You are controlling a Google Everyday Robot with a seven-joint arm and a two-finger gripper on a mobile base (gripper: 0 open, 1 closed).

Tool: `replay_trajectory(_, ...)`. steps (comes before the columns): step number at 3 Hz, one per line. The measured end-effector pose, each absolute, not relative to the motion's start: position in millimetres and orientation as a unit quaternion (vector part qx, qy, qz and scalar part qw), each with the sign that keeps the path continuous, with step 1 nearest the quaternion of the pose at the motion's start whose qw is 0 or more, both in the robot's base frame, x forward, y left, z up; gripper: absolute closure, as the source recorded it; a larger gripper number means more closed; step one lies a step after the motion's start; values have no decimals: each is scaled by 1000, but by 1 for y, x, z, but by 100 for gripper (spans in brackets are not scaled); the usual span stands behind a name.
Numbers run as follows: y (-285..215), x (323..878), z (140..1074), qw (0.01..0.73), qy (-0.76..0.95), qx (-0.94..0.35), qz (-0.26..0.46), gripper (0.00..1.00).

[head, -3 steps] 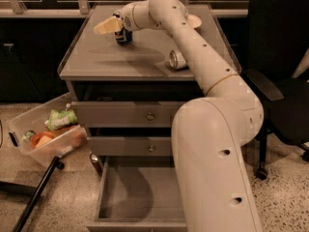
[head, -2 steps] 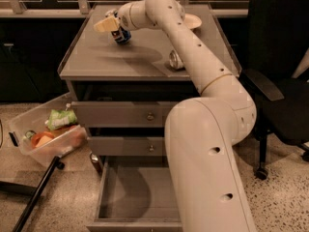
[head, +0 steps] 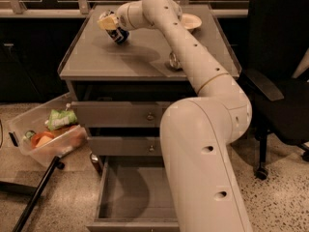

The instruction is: Place pepsi can into bottom drawer

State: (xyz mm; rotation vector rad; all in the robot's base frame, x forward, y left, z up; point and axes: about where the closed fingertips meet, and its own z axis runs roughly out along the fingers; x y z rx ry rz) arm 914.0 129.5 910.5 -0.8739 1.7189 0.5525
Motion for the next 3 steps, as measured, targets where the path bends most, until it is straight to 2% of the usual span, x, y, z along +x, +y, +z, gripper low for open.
replay_trajectory(1,124,915,913,542,723,-362,230,93)
replay_trajectory(2,109,904,931,560,713,-353,232,100)
replay_trajectory(3,88,875,960,589,691,-340,245,100)
